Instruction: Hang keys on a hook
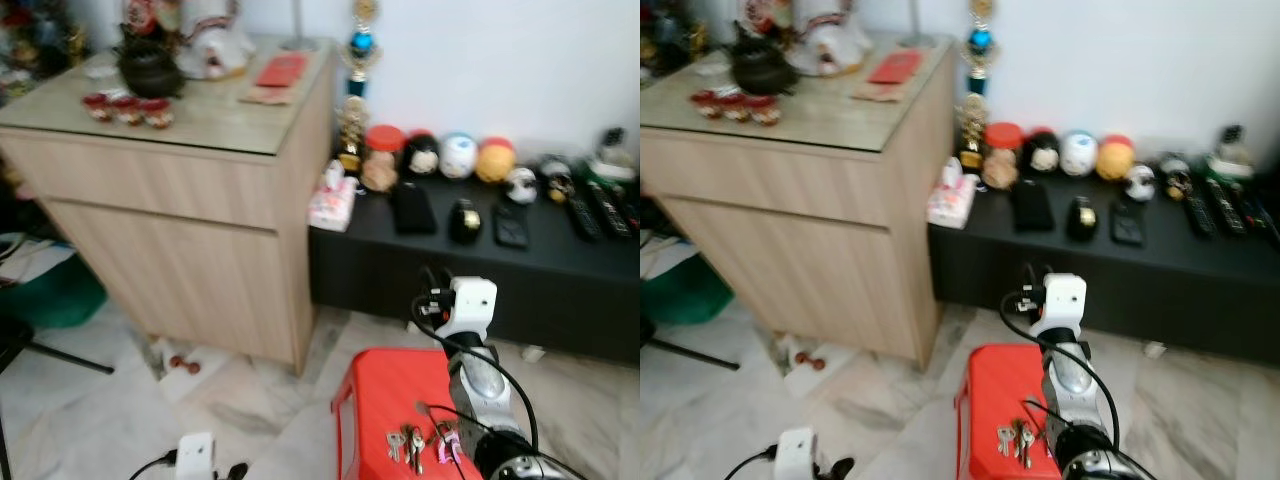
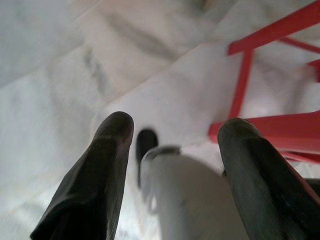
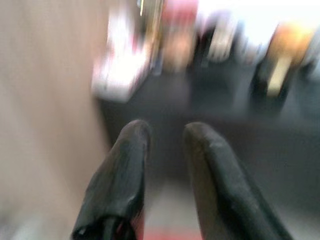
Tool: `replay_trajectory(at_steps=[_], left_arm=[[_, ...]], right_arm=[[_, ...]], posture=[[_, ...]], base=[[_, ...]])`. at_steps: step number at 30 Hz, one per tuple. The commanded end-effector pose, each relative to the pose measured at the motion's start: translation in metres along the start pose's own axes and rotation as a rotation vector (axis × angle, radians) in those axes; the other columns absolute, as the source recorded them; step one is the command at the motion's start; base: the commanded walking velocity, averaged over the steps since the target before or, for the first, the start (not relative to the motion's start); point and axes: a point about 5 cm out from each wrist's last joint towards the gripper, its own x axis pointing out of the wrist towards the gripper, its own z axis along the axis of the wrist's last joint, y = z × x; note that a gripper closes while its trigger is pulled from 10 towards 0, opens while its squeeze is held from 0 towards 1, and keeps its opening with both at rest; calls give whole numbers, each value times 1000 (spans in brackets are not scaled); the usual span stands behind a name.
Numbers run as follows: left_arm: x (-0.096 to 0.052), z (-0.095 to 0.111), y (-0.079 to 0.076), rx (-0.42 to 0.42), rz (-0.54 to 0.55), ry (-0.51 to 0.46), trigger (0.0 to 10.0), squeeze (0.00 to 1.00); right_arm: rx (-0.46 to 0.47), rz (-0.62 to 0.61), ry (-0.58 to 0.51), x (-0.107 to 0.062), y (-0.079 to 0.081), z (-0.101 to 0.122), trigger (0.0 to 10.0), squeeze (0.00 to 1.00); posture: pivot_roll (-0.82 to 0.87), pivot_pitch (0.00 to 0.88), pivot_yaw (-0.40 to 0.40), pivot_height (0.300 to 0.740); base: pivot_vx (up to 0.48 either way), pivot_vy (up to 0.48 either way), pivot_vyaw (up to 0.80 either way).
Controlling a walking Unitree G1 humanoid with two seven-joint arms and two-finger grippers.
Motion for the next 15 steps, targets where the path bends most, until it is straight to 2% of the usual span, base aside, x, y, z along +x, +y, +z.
replay_trajectory(at_steps=[1, 4, 11, 15], left_arm=[[0, -2, -2, -2, -6, 5, 10000, 0], [-1, -3, 0, -6, 0, 6, 10000, 0], [-1, -4, 1, -13, 6, 6, 10000, 0], [-1, -4, 0, -15, 6, 8, 10000, 0]], right_arm=[[34, -6, 34, -2, -3, -5, 10000, 0], [27, 0, -62, 7, 2, 16, 10000, 0], [-18, -30, -93, 3, 0, 18, 10000, 0], [-86, -17, -168, -3, -2, 29, 10000, 0]], posture=[[82, 54, -13, 740], [78, 54, -14, 740], [55, 61, -16, 740], [50, 64, -16, 740]], base=[[0, 0, 0], [0, 0, 0], [0, 0, 0], [0, 0, 0]])
